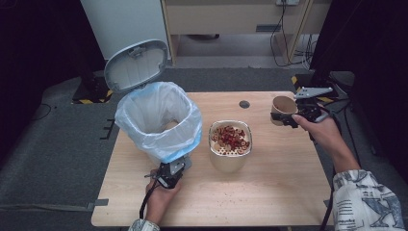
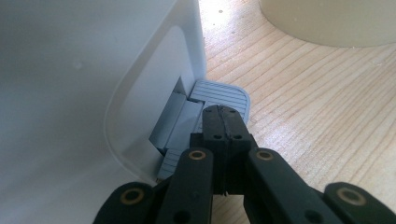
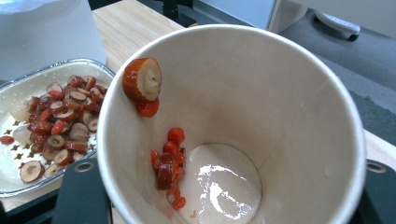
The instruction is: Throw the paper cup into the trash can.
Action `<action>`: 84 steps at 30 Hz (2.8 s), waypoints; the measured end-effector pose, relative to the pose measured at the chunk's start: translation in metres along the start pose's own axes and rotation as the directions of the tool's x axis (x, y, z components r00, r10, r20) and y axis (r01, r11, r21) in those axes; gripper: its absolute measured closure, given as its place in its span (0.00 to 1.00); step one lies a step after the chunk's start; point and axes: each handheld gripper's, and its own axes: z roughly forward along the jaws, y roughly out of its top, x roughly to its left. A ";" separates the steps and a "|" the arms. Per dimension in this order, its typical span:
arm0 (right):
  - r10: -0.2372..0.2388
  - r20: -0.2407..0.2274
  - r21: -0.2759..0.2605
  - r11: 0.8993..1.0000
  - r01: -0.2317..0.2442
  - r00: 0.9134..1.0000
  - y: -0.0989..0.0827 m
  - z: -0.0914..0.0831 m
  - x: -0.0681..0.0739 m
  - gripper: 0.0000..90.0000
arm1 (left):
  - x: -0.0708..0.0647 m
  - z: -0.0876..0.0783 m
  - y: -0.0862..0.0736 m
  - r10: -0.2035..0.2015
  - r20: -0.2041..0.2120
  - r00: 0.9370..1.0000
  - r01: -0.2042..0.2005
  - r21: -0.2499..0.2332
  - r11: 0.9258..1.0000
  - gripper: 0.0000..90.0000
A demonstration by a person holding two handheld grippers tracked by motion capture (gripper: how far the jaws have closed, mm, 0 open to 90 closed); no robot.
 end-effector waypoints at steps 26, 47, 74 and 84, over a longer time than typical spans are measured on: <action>0.018 -0.026 0.000 1.000 -0.018 1.000 0.020 -0.004 0.008 0.35 | -0.001 0.000 0.000 0.001 -0.003 1.000 -0.001 0.000 1.000 0.99; -0.004 -0.021 0.010 1.000 0.004 1.000 0.040 0.000 0.017 0.35 | 0.000 0.000 0.000 0.000 0.001 1.000 0.000 0.001 1.000 0.99; -0.013 -0.076 0.004 1.000 0.013 0.997 0.084 0.011 0.040 0.35 | 0.001 0.000 0.001 0.027 0.014 1.000 -0.027 0.000 1.000 0.99; -0.016 -0.097 0.004 1.000 0.017 0.995 0.094 0.016 0.050 0.35 | 0.001 0.000 0.001 0.025 0.014 1.000 -0.025 -0.001 1.000 0.99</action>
